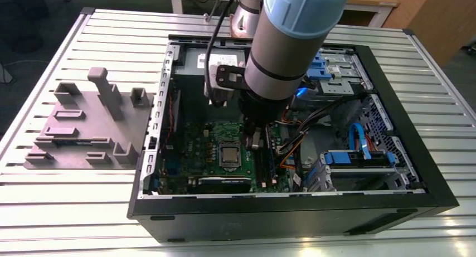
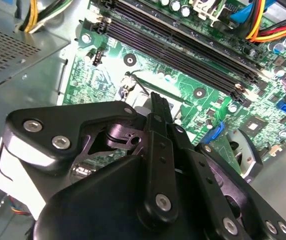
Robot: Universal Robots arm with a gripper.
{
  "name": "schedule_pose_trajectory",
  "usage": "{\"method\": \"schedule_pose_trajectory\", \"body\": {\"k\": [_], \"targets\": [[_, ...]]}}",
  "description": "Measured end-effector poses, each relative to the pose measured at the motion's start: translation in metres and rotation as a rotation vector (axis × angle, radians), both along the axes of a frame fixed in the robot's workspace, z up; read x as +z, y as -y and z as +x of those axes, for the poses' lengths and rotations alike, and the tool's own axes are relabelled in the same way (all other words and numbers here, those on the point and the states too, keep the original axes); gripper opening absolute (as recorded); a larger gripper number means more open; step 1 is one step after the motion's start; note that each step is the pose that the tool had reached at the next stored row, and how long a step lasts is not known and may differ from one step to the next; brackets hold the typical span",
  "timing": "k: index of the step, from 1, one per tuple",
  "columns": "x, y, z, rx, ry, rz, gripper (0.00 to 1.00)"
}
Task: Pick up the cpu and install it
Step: 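Install the first cpu locking lever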
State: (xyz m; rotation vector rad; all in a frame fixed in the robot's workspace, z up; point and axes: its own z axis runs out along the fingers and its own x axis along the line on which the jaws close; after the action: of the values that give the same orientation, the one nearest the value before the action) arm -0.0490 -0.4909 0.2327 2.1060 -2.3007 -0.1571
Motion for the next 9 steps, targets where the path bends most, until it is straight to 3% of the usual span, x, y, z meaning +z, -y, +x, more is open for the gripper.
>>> {"method": "schedule_pose_trajectory", "body": {"k": [3,9], "targets": [[-0.0013,0.0002,-0.0001,0.013,-0.0002,-0.0063,0.1],[-0.0041,0.0018,-0.0001,0.045,-0.0002,-0.0075,0.1]]}}
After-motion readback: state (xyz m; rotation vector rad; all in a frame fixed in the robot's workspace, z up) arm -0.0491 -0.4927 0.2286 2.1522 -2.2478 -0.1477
